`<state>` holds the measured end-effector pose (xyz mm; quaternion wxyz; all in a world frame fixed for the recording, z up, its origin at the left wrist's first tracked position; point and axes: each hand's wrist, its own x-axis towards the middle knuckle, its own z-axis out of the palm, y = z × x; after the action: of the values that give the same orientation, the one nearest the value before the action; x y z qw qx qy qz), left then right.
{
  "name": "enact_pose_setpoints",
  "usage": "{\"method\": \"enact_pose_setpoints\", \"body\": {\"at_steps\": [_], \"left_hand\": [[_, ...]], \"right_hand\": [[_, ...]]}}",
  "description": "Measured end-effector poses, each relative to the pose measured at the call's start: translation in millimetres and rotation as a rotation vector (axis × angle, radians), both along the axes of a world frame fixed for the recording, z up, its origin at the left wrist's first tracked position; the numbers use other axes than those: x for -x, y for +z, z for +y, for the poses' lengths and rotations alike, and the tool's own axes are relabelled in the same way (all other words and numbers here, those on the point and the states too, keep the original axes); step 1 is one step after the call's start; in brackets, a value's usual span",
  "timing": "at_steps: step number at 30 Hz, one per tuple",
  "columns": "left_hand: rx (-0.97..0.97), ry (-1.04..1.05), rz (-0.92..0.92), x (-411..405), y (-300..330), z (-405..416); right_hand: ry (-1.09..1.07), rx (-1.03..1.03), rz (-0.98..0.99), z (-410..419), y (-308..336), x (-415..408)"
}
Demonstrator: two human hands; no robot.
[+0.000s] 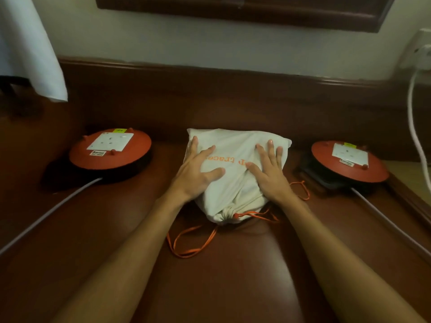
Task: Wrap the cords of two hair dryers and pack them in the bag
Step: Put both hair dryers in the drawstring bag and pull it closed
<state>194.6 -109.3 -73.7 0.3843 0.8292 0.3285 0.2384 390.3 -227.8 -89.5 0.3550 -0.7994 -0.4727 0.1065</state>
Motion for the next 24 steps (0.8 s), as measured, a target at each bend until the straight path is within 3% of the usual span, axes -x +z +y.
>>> {"method": "enact_pose_setpoints", "body": {"at_steps": [7,10,13,15,17,19,24], "left_hand": [[0.0,-0.031,-0.056,-3,-11,10],[-0.021,-0.011,-0.022,8,2,3],[-0.066,0.152,-0.004,41,7,-11],[-0.136,0.272,0.24,78,2,-23],[-0.228,0.343,0.513,116,-5,-36],[-0.237,0.374,0.526,141,-5,-44],[-0.137,0.47,0.426,177,9,-43]], "right_hand": [[0.008,-0.032,-0.012,4,-9,-11],[-0.098,-0.258,0.012,-6,-3,-1],[-0.286,-0.533,0.003,-37,9,9],[-0.25,-0.429,-0.092,-64,13,6],[-0.104,-0.076,-0.148,-94,7,0],[0.025,0.221,-0.196,-121,3,-4],[-0.062,0.209,-0.228,-152,10,-6]]}}
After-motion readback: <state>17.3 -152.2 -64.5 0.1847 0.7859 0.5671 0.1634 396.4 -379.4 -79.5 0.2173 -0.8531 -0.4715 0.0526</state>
